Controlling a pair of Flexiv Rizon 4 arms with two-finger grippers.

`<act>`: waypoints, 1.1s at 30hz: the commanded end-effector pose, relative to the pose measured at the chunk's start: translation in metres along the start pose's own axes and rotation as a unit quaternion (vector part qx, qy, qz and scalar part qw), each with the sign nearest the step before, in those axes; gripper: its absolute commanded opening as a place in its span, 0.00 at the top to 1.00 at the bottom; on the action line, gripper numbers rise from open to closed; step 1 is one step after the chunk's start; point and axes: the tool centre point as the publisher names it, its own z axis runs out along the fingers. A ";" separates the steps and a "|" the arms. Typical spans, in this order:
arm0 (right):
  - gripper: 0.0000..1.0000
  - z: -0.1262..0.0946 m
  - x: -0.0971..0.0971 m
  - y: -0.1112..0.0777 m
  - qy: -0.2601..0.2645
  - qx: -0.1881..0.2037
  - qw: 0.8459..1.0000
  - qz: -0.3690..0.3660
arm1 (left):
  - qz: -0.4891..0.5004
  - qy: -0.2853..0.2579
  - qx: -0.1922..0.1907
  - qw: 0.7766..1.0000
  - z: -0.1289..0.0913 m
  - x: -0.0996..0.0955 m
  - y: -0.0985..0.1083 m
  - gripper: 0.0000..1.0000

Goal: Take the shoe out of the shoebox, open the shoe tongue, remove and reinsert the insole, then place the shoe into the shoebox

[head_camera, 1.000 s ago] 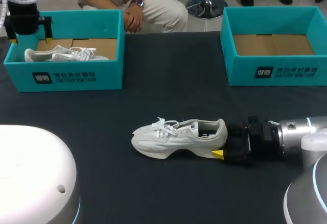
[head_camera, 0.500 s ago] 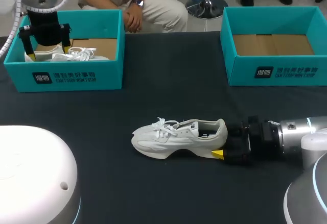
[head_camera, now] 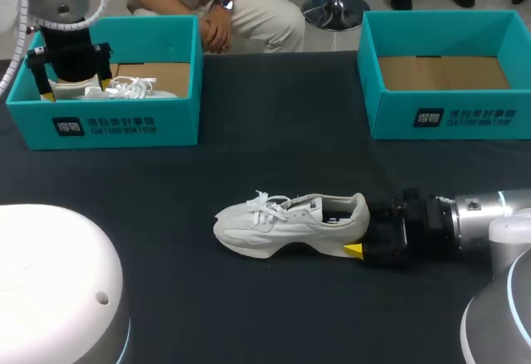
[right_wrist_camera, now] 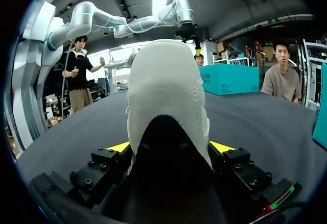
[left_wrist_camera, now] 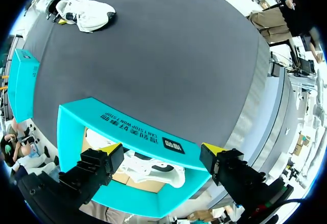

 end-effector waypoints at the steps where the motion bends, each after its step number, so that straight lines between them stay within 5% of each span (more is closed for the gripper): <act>1: 1.00 0.003 0.003 -0.004 -0.001 0.002 1.000 0.000 | 0.000 0.000 -0.001 1.000 0.000 0.001 0.000 0.00; 6: 1.00 0.003 0.003 -0.004 -0.001 0.002 1.000 0.000 | 0.000 0.000 -0.001 1.000 0.000 0.001 0.000 0.00; 15: 1.00 0.003 0.003 -0.004 -0.001 0.002 1.000 0.000 | -0.222 0.032 0.036 0.974 -0.020 -0.018 -0.034 0.00; 24: 1.00 0.003 0.003 -0.004 -0.001 0.002 1.000 0.000 | -0.420 0.044 0.061 0.905 -0.036 -0.034 -0.096 0.00; 33: 1.00 0.003 0.003 -0.004 -0.001 0.002 1.000 0.000 | -0.605 0.067 0.058 0.791 -0.044 -0.051 -0.151 0.00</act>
